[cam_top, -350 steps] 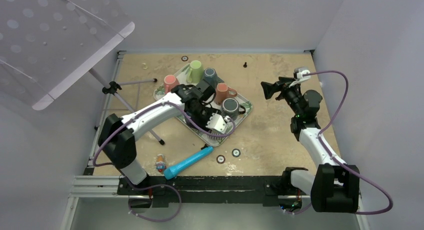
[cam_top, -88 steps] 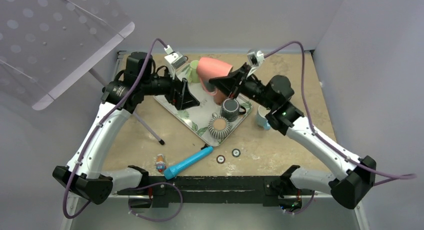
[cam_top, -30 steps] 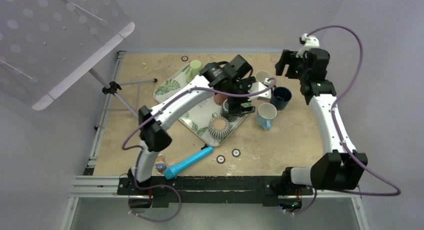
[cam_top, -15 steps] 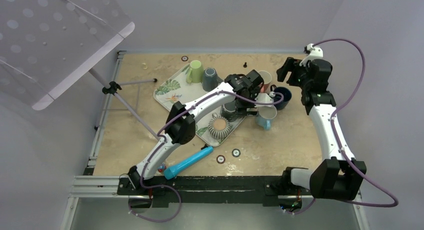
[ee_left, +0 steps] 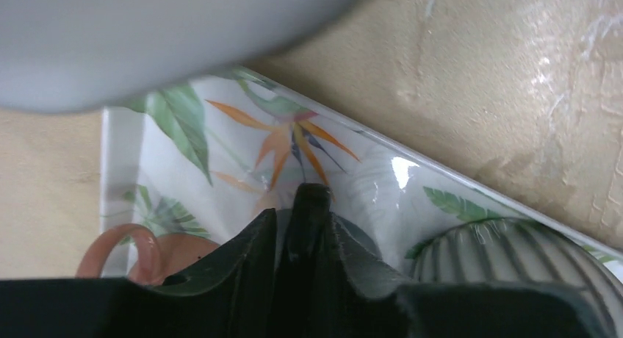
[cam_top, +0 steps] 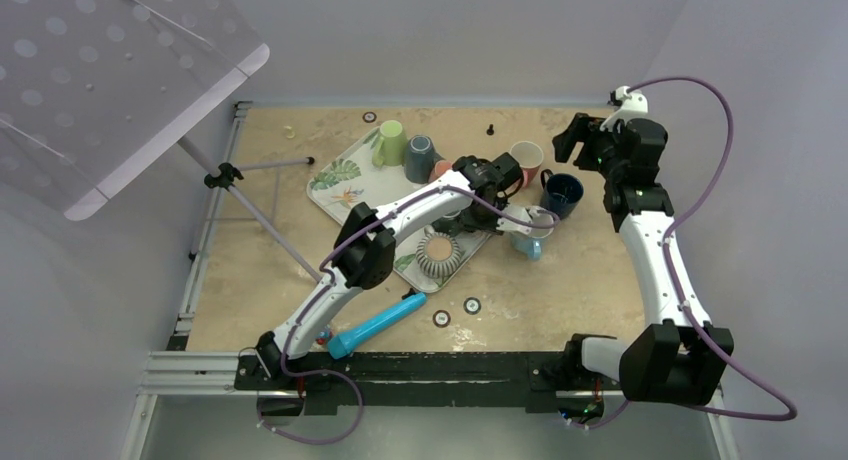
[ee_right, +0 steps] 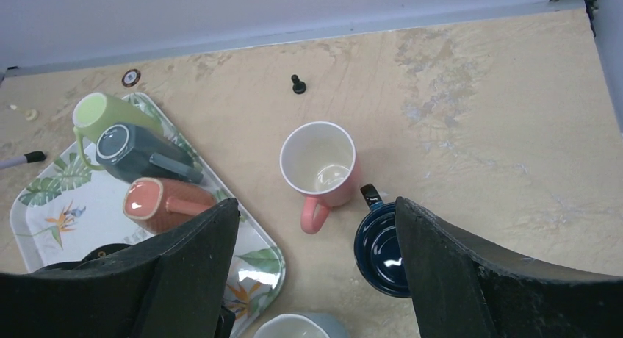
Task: Turn the mug right side up
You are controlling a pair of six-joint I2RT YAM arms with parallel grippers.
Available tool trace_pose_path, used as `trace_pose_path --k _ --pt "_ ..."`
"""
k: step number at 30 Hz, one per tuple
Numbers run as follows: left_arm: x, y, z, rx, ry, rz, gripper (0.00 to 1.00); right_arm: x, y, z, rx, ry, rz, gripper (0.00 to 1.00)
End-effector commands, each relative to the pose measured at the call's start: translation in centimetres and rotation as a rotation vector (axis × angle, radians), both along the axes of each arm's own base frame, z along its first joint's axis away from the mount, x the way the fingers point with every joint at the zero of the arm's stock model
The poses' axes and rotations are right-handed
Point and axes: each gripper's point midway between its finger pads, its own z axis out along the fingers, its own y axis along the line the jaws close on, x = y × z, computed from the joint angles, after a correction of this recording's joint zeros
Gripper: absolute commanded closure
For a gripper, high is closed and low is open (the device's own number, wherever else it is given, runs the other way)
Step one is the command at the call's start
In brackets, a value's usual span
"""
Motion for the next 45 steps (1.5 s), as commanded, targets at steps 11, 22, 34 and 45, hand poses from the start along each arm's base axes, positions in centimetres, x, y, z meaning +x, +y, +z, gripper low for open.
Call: trace_pose_path --k 11,22,34,45 --pt "-1.0 2.4 10.5 -0.148 -0.068 0.123 1.00 -1.3 1.1 3.2 0.003 -0.087 0.057 0.19" --pt "-0.6 6.9 28.2 -0.675 -0.060 0.502 1.00 -6.9 7.6 6.5 0.097 -0.246 0.393 0.05" --pt "-5.9 8.2 37.5 -0.961 0.091 0.505 1.00 -17.6 25.0 12.7 0.490 -0.474 1.061 0.03" --pt "-7.5 8.1 40.4 -1.046 0.135 0.475 1.00 -16.7 27.9 12.0 0.627 -0.340 1.108 0.12"
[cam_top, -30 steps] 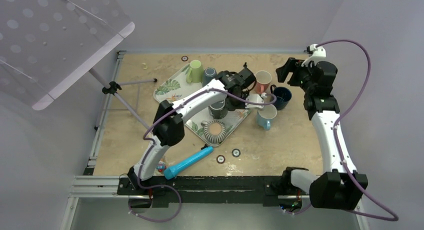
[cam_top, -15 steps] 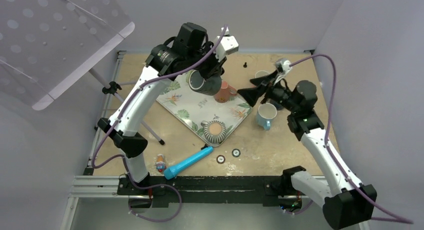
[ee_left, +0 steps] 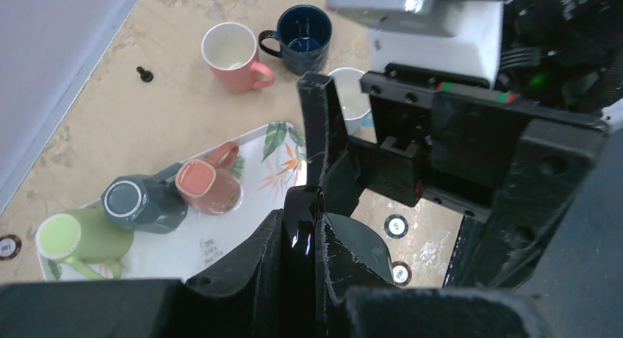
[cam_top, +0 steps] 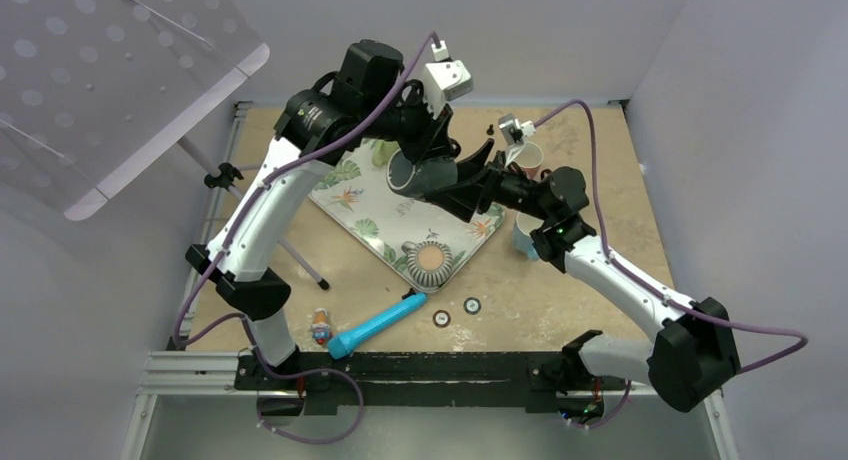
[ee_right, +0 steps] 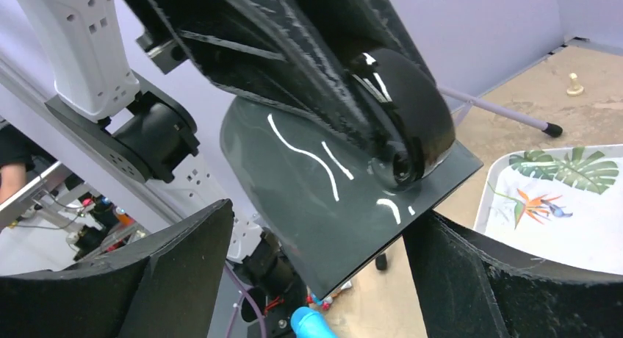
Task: Turn the mug right side up
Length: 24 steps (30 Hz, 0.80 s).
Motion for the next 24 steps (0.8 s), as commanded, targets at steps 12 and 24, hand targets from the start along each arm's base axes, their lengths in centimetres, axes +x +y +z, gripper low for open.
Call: trace_pose_path --k 12,24 --pt "-3.6 -1.2 5.6 -0.187 -0.033 -0.133 1.00 -5.6 -1.3 7.5 0.191 -0.213 0.155 0.93" --pt "-0.4 4.9 1.7 0.077 -0.229 0.085 0.00 7.8 -13.0 2.2 -0.424 -0.062 -0.776 1.00"
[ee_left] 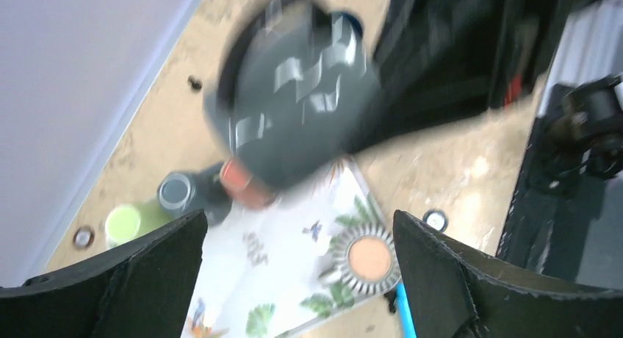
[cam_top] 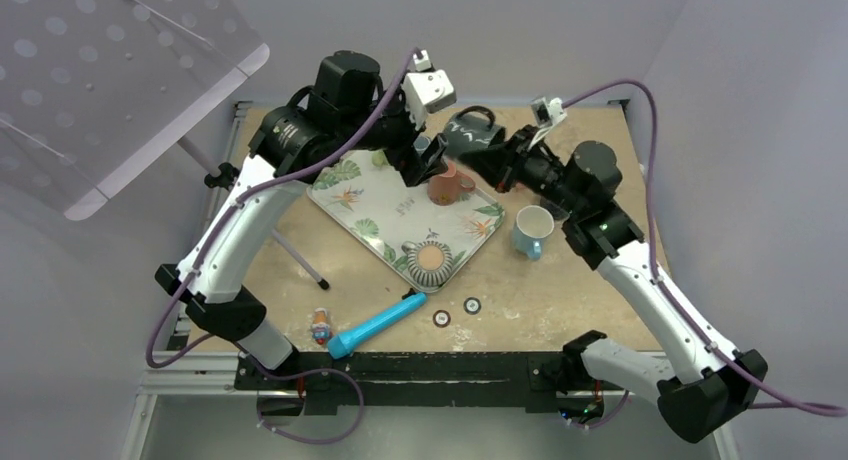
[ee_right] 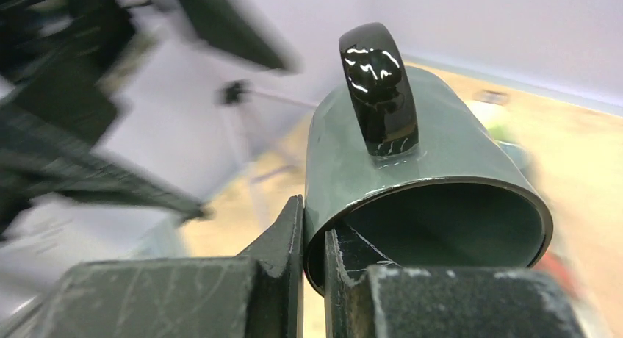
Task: Turn the mug right side up
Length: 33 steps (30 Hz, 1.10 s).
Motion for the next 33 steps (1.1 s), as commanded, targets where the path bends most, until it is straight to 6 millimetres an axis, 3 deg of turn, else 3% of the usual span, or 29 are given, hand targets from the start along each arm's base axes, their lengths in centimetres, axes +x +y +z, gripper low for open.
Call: trace_pose_path --k 1,3,7,11,15,20,25,29,33 --pt "0.8 3.8 -1.4 0.123 -0.083 0.118 0.00 6.6 -11.3 -1.6 -0.303 -0.007 -0.557 1.00" --pt "0.5 4.3 -3.0 0.169 -0.075 0.107 0.00 8.5 -15.3 -3.4 -0.421 0.071 -0.715 1.00" --pt "-0.5 5.2 -9.2 0.329 -0.011 0.016 0.00 10.1 -24.6 -7.4 -0.676 0.291 -1.072 1.00" --pt "-0.6 6.2 -16.5 0.468 0.000 -0.066 0.04 10.5 -31.9 -10.6 -0.722 0.450 -1.250 1.00" --pt "-1.1 6.7 -22.8 0.545 -0.011 -0.206 0.16 11.2 -37.7 -15.5 -0.725 0.652 -1.296 1.00" --pt "-1.2 6.3 -27.7 0.532 -0.062 -0.397 0.20 10.9 -40.6 -22.2 -0.784 0.881 -1.259 1.00" --pt "-0.6 6.0 -29.9 0.452 -0.036 -0.513 0.24 11.3 -38.7 -26.6 -0.755 0.982 -1.071 1.00" --pt "0.5 5.4 -32.1 0.444 -0.059 -0.531 0.33 11.1 -37.7 -28.8 -0.756 1.039 -0.985 1.00" --pt "0.7 5.0 -32.6 0.458 -0.069 -0.560 0.36 11.2 -37.7 -29.1 -0.758 1.047 -0.979 0.97"
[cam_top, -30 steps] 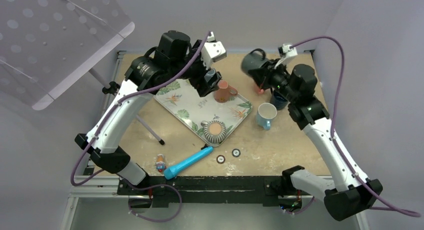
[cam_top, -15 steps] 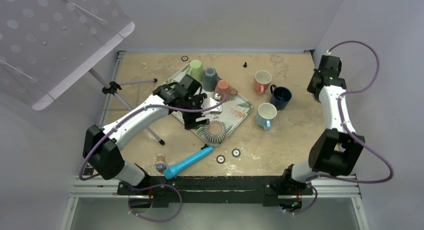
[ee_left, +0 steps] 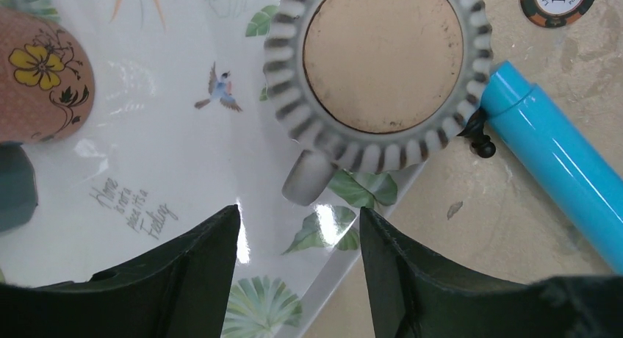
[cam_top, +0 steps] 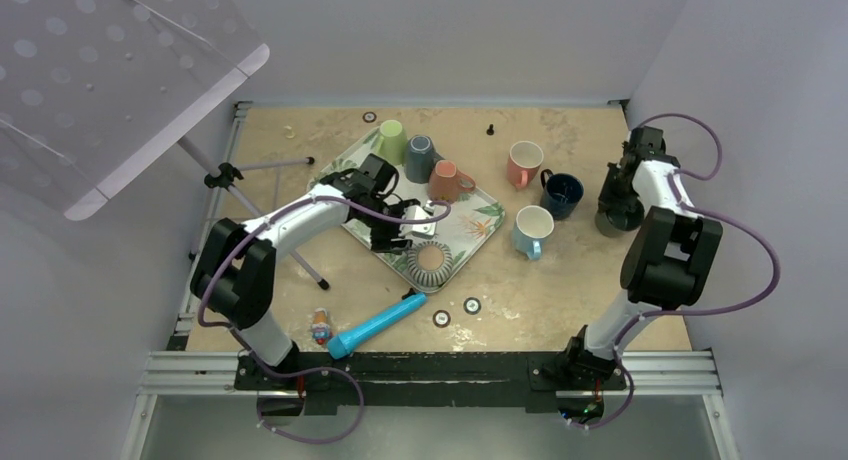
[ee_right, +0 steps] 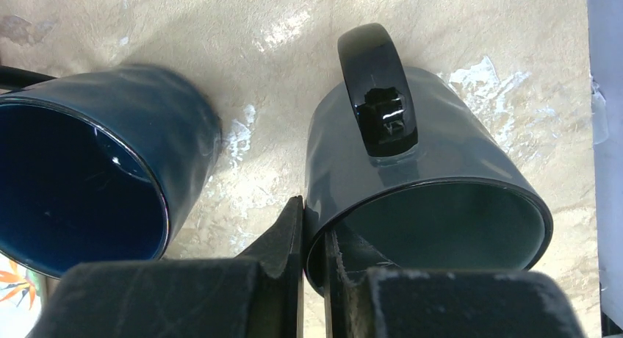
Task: Turn the mug right side up
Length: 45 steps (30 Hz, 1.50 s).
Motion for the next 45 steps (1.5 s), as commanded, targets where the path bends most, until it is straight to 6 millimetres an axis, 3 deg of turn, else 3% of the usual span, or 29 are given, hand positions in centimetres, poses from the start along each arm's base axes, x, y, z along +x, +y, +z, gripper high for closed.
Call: trace_pose_path --k 1,8,12,18,21,25,27,29,33,37,40,45 --pt "0.5 -2.1 0.8 -0.088 -0.053 -0.112 0.36 1.6 -0.1 2.1 -0.010 -0.077 0.036 0.92" --pt "0.1 -1.7 -2.3 0.077 -0.069 -0.180 0.32 1.7 -0.2 2.5 -0.013 -0.078 0.040 0.57" --pt "0.7 -2.3 -2.6 0.105 -0.065 -0.156 0.37 1.6 -0.3 4.2 -0.031 -0.117 0.037 0.47" --pt "0.9 -2.6 -2.6 0.121 -0.044 -0.153 0.71 1.1 -0.3 7.4 -0.065 -0.193 0.030 0.45" --pt "0.3 -2.6 -2.3 0.119 -0.017 -0.151 1.00 0.8 -0.3 9.4 -0.086 -0.240 0.023 0.44" --pt "0.0 -2.7 -1.0 0.109 0.020 -0.080 1.00 0.1 0.0 12.6 -0.122 -0.318 0.010 0.39" --pt "0.2 -2.9 0.8 0.082 0.034 -0.006 1.00 -0.2 1.0 14.8 -0.138 -0.380 0.018 0.34" --pt "0.4 -3.4 3.5 0.021 0.055 0.084 1.00 0.0 3.7 17.1 -0.135 -0.472 0.079 0.31" --pt "-0.2 -4.6 11.3 -0.172 0.148 0.260 1.00 -0.1 14.6 23.3 0.076 -0.822 0.363 0.30" --pt "-1.2 -4.9 19.3 -0.388 0.224 0.355 1.00 -4.4 23.0 28.0 0.361 -1.077 0.557 0.27" --pt "-2.2 -4.8 24.0 -0.504 0.223 0.388 1.00 -8.2 27.2 31.7 0.641 -1.257 0.669 0.24" --pt "-3.9 -4.7 29.3 -0.625 0.272 0.428 1.00 -12.1 30.2 33.5 0.908 -1.371 0.736 0.23"
